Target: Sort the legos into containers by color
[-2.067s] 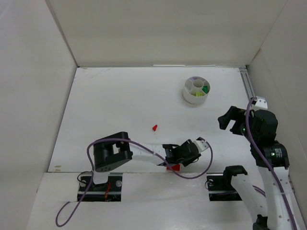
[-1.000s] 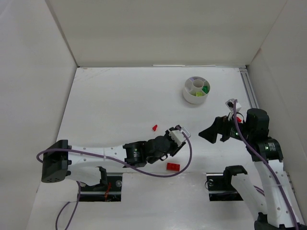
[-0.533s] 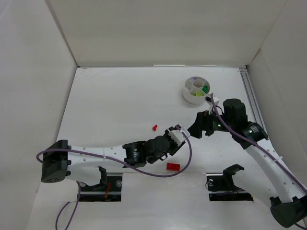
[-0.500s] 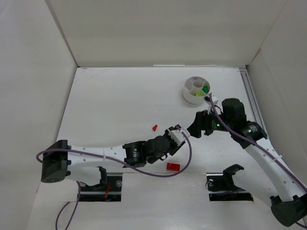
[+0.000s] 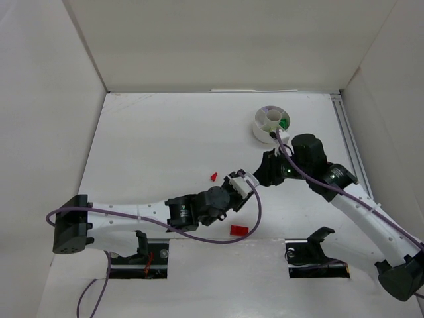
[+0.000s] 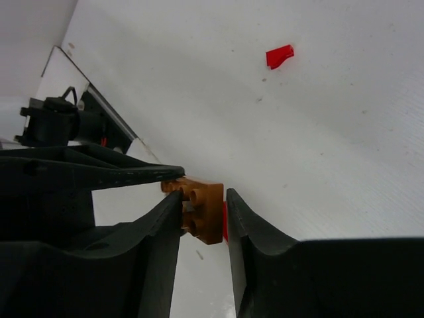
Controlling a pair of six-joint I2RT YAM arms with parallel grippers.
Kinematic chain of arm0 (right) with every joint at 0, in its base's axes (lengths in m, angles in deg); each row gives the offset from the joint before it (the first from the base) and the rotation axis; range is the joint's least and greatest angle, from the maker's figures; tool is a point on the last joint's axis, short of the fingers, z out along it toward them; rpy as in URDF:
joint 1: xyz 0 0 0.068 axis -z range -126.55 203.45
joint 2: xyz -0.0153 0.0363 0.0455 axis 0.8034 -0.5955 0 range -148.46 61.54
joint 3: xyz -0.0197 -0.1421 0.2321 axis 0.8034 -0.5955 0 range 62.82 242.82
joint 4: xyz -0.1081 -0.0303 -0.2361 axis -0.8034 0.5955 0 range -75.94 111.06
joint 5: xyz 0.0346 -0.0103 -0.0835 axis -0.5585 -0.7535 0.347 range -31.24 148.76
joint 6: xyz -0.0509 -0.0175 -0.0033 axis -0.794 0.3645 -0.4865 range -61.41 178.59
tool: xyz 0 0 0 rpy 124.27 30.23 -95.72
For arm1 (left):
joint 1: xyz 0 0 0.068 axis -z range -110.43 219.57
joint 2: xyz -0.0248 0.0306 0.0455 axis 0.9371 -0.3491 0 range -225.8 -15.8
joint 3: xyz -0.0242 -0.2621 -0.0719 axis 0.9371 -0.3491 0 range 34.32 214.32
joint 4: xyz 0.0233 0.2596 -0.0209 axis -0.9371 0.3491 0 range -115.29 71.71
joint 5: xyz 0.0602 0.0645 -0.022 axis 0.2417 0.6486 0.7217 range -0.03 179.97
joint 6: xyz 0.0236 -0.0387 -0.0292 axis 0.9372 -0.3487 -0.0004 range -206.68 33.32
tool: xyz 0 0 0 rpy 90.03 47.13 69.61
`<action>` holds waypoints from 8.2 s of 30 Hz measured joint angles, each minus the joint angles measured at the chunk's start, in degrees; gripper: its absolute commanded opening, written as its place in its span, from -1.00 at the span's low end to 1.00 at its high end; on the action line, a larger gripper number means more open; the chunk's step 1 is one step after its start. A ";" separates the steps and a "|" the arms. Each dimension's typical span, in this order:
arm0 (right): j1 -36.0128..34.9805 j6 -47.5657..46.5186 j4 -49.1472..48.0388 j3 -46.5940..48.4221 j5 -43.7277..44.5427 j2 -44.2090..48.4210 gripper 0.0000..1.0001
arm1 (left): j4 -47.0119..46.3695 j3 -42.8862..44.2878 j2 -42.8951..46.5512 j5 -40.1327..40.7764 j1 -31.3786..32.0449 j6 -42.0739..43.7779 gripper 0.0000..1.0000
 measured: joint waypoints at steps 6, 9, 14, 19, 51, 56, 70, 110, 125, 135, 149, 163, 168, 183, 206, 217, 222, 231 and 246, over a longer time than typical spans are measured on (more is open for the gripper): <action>-1.51 0.92 -4.68 0.02 -1.92 -0.59 -1.00 | -0.68 -0.76 0.17 2.78 0.00 0.92 -0.28; -2.01 0.87 -5.53 0.33 -2.40 -1.68 -1.00 | -1.68 -0.76 0.17 4.09 0.00 1.11 -0.02; -2.54 -0.09 -5.92 2.84 -1.64 -3.82 -1.00 | -4.61 -0.76 0.72 5.66 -0.02 0.57 0.86; 0.44 -1.29 -5.97 5.75 1.01 -5.42 -1.00 | -4.96 -0.76 2.64 2.16 -5.05 -3.48 1.00; 18.71 -14.21 -2.95 46.49 35.91 -55.08 -1.00 | 21.09 10.19 -21.29 -29.59 -47.56 -31.32 0.91; 19.76 -14.47 -2.99 46.49 36.39 -55.17 -1.00 | 22.36 10.23 -22.97 -29.11 -47.52 -30.58 0.91; 19.93 -14.84 -2.91 46.51 33.16 -57.68 -0.10 | 22.91 10.27 -26.45 -27.10 -45.00 -28.87 0.75; 10.23 -5.11 3.54 11.93 37.16 -4.37 0.44 | 23.21 13.53 -31.76 -12.72 -31.50 -29.77 -0.97; 10.82 -4.76 7.56 7.69 41.20 1.68 0.49 | 24.81 38.40 -36.44 -12.11 -31.85 -25.99 -0.97; 14.99 -7.13 6.88 5.49 39.04 1.27 0.49 | 29.03 77.68 -57.59 -15.76 -34.51 -20.55 -0.76; 18.97 -9.38 5.62 4.57 33.03 -0.17 0.51 | 28.52 79.65 -64.81 -20.83 -34.91 -18.88 -0.53; 19.63 -10.69 6.49 4.57 31.45 0.00 0.54 | 24.44 80.17 -66.34 -20.31 -35.01 -18.29 0.29; 19.26 -13.66 6.56 4.57 25.55 0.79 0.61 | 24.04 78.73 -65.26 -20.04 -35.01 -18.51 1.00; -22.80 -11.30 5.57 -1.81 21.86 -5.35 0.72 | 22.38 26.67 -4.42 -14.14 -36.41 -25.92 1.00; -46.77 6.67 1.44 -6.73 38.12 -27.23 0.67 | 37.40 2.71 25.29 -12.17 -35.63 -41.83 1.00; -47.10 5.07 0.81 -4.83 42.05 -32.57 -0.41 | 39.28 2.71 25.29 -11.28 -35.63 -42.25 1.00; -47.10 4.37 0.48 -4.52 44.52 -31.19 -0.55 | 39.41 2.71 25.22 -11.15 -35.63 -42.47 1.00; -38.25 -0.98 -2.64 -1.73 46.99 -26.60 -0.57 | 39.65 2.73 22.77 -8.90 -35.63 -43.32 1.00; 0.07 -23.21 -17.86 12.52 37.24 -24.74 -0.59 | 38.23 7.65 7.67 -9.25 -37.16 -43.32 1.00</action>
